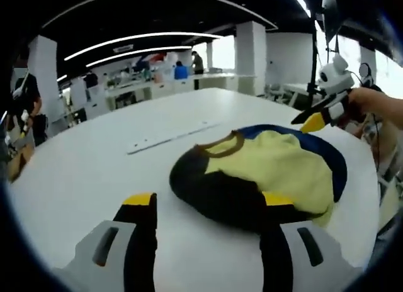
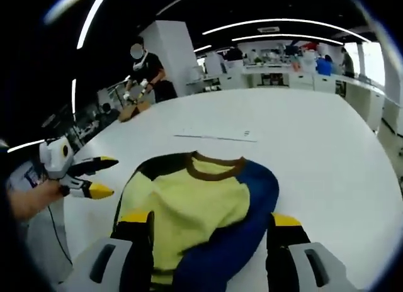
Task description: Fold the garment on the visible template until the final outline fits inside the template.
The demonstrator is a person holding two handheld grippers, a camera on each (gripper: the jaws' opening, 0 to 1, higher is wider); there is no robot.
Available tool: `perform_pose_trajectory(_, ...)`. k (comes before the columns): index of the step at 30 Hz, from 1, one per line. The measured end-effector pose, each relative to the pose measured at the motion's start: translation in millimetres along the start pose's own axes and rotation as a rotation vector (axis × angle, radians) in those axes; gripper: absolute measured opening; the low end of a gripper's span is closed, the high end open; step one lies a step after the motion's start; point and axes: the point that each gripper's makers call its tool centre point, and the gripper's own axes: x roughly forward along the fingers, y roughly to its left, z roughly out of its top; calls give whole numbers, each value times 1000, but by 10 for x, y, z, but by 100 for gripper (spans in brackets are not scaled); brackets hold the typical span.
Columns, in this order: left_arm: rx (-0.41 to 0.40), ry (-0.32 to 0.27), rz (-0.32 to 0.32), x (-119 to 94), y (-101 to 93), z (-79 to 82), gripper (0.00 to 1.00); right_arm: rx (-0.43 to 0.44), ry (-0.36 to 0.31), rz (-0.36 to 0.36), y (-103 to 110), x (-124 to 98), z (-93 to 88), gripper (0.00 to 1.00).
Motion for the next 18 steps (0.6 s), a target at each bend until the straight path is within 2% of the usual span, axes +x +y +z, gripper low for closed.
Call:
perform_pose_trajectory(7, -15, -17, -52, -168, -219, -68, 65, -7, 7, 73, 203, -171, -187, 73)
perform_pose_trajectory(13, -41, -4, -106, -254, -448, -168, 63, -43, 16, 87, 364, -315, -373, 71)
perform_pose_trajectory(18, -21, 14, -117, -304, -574, -261, 60, -73, 26, 59, 449, -408, -520, 70)
